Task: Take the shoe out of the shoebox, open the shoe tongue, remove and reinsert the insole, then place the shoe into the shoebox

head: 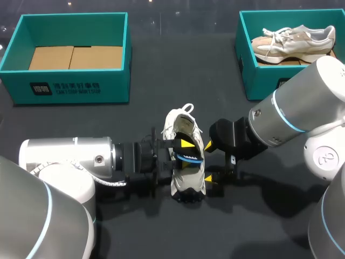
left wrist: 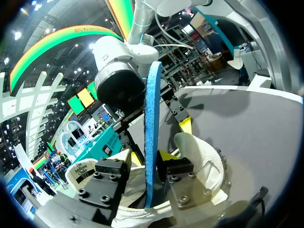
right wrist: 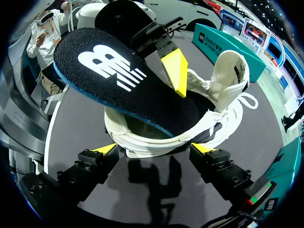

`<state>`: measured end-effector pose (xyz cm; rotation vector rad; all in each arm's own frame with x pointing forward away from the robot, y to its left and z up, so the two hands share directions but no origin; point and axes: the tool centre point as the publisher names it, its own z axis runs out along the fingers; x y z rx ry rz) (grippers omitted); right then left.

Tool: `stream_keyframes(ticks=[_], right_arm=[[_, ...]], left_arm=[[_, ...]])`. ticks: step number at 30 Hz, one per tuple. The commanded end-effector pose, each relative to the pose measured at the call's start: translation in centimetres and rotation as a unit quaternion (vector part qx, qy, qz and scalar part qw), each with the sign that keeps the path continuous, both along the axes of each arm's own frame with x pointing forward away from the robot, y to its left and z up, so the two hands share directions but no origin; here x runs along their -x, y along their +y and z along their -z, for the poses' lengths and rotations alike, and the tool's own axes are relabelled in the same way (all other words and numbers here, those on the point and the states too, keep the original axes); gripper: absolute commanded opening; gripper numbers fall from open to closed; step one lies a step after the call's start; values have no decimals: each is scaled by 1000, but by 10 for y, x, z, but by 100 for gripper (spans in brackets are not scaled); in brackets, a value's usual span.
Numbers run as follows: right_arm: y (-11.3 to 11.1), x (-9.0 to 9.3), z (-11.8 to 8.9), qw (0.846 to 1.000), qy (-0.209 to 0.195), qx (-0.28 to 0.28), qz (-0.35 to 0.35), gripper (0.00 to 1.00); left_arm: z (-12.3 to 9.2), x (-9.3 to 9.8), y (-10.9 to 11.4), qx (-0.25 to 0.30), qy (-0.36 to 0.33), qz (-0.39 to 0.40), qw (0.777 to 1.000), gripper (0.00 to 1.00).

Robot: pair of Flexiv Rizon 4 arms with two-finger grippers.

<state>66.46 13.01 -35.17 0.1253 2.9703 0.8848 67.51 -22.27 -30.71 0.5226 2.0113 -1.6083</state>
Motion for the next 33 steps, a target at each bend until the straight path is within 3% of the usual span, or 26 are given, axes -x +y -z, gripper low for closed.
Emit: stream_keyframes(ticks=[1,5,6,7,8,24,32,33], right_arm=[[0,1,0,1000,-1,0,1,100],[0,1,0,1000,-1,0,1,100],[0,1,0,1000,-1,0,1,100],[0,1,0,1000,-1,0,1,100],[0,1,0,1000,-1,0,1,100],[0,1,0,1000,-1,0,1,100],[0,1,0,1000,-1,0,1,100],[0,1,0,1000,-1,0,1,100]], left_arm=[[-13,11,5,-4,-7,-6,1000,35],[-18,14,4,-3,-17,-7,1000,28],[-18,15,4,-3,-21,-6,1000,20],[-18,16,3,-5,-28,-5,1000,4],[-17,16,2,-6,-30,-4,1000,0],[25,-7,3,-14,-67,1,998,0],[30,-14,6,-13,-47,-9,999,0],[27,-12,7,-10,-46,-9,999,7]])
